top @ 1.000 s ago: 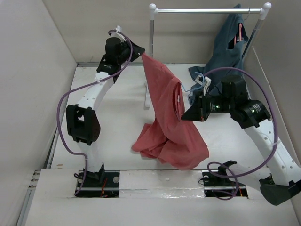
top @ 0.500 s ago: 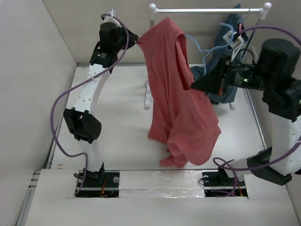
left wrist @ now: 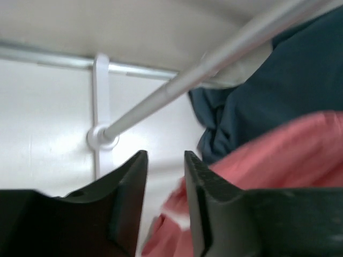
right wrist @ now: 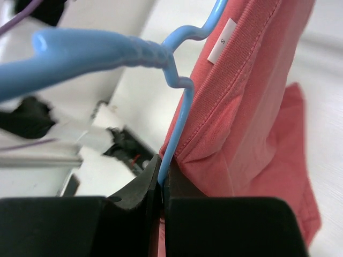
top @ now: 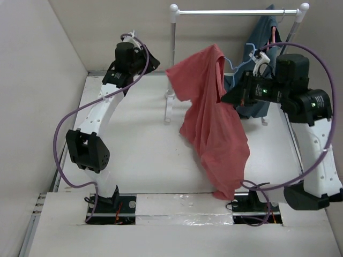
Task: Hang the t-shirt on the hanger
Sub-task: Place the T-shirt on the hanger, then place the hanger at the clothesline.
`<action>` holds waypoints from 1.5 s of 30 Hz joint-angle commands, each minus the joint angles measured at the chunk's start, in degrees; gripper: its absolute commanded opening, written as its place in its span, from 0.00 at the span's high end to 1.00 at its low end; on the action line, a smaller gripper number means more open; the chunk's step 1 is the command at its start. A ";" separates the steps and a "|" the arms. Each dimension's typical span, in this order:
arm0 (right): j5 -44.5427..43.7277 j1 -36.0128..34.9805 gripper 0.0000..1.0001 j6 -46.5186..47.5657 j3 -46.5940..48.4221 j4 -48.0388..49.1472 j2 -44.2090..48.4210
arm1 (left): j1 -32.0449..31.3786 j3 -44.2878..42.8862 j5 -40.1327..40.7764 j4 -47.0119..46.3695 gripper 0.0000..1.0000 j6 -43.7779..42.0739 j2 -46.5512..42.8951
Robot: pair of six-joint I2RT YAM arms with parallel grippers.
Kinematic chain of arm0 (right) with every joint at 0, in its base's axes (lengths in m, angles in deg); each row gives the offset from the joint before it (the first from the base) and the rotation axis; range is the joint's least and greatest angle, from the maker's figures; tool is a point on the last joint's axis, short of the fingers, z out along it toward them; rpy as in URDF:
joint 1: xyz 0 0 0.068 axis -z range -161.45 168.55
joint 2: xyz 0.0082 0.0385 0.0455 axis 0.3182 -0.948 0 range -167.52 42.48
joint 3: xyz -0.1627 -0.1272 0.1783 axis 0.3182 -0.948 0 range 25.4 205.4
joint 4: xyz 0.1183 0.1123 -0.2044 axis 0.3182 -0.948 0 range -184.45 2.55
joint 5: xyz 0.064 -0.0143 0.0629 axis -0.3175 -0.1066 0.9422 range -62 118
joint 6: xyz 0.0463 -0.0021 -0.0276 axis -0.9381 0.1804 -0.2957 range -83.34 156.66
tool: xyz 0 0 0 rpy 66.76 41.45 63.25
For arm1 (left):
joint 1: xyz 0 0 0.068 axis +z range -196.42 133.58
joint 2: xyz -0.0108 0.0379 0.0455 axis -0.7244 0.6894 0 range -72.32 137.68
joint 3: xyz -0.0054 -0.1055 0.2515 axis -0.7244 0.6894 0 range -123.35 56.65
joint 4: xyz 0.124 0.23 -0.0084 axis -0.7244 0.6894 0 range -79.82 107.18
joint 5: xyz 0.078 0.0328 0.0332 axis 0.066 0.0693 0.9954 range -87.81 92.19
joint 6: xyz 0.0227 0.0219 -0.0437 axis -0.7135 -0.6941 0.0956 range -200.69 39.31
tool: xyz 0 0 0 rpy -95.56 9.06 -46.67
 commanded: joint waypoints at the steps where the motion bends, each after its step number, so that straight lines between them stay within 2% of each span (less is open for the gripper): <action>1: -9.22 1.78 1.00 2.37 2.33 6.29 -1.84 | -0.65 3.93 -3.47 -2.35 0.68 -2.11 -8.58; 8: -14.23 8.47 1.00 3.96 5.93 10.94 -10.45 | -1.26 16.84 -10.15 -1.39 0.67 -1.67 -18.17; 11: -13.97 10.23 1.00 4.23 8.92 12.87 -15.37 | -3.27 18.61 -9.98 0.55 0.66 -2.55 -20.90; 14: -9.78 11.02 1.00 4.40 14.45 12.70 -20.11 | -6.26 17.75 -12.60 -0.50 0.63 -2.47 -21.43; 17: -12.12 11.02 1.00 4.40 14.73 14.45 -20.83 | -7.76 14.59 -15.42 -2.44 0.62 -1.24 -20.29; 21: -9.49 13.74 1.00 2.82 17.09 17.80 -24.59 | -7.77 13.26 -21.83 -5.77 0.60 1.40 -18.62; 23: -9.49 15.23 1.00 2.21 23.31 18.24 -28.02 | -7.77 13.17 -22.10 -6.04 0.60 1.84 -17.48; 29: -9.14 16.91 1.00 1.33 33.08 18.59 -35.33 | -7.77 14.22 -22.37 -5.78 0.61 1.84 -17.48; 35: -7.91 18.67 1.00 0.71 35.65 20.43 -40.25 | -7.77 16.59 -22.19 -6.74 0.62 2.54 -18.18; 45: -7.56 19.72 1.00 -2.10 36.62 27.55 -42.54 | -7.77 17.83 -22.81 -8.06 0.63 3.34 -17.48</action>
